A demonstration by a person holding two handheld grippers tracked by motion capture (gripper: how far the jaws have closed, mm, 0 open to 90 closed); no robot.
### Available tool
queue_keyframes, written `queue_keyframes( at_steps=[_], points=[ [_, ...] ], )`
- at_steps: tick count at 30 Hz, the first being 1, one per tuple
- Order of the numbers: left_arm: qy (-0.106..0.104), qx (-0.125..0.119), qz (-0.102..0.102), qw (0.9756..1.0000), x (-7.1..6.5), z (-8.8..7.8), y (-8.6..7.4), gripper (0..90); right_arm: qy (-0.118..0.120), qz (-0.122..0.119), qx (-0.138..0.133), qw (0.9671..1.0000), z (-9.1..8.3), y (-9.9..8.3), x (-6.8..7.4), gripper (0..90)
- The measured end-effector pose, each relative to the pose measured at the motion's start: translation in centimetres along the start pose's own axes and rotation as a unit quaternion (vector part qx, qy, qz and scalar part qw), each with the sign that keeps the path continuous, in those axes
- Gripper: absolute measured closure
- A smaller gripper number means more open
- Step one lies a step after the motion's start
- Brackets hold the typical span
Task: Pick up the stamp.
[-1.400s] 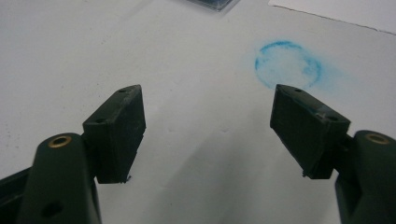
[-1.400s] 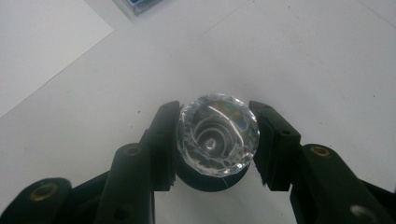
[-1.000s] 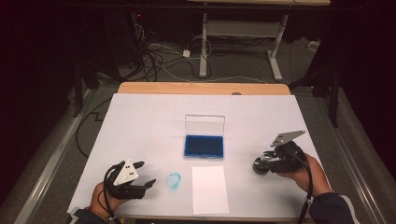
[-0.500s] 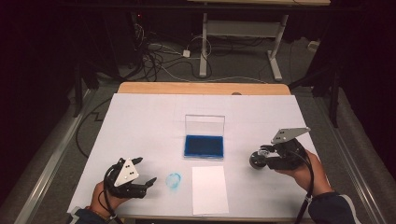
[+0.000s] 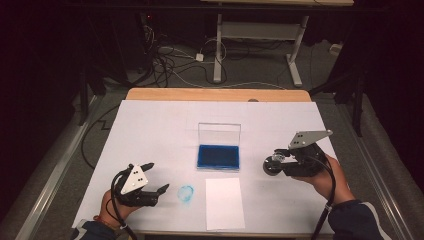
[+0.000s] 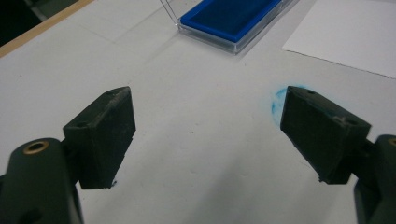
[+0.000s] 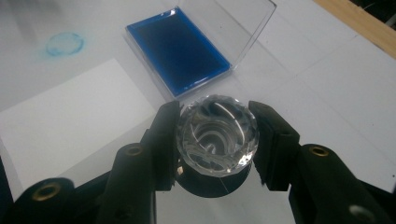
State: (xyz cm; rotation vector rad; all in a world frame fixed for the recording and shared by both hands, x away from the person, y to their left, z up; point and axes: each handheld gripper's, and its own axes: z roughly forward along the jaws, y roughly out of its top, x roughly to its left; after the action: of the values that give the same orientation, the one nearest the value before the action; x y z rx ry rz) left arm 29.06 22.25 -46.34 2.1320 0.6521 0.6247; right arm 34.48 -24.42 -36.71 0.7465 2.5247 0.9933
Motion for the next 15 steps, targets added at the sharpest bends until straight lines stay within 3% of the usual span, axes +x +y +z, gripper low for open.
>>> queue_keyframes(
  at_steps=[9,10,15],
  points=[
    [-0.017,-0.002,-0.003,0.9998,-0.2,0.3,0.3,17.1,0.012,-0.031,-0.019,0.9993,0.3,1.8,1.2,57.0],
    [-0.019,-0.006,-0.012,0.9997,-0.2,0.2,0.3,17.4,0.015,-0.034,-0.019,0.9991,0.4,2.0,1.3,57.0],
    [-0.014,-0.007,-0.024,0.9996,0.0,0.2,0.3,17.7,0.022,-0.043,-0.017,0.9987,0.9,2.5,1.8,57.0]
  ],
)
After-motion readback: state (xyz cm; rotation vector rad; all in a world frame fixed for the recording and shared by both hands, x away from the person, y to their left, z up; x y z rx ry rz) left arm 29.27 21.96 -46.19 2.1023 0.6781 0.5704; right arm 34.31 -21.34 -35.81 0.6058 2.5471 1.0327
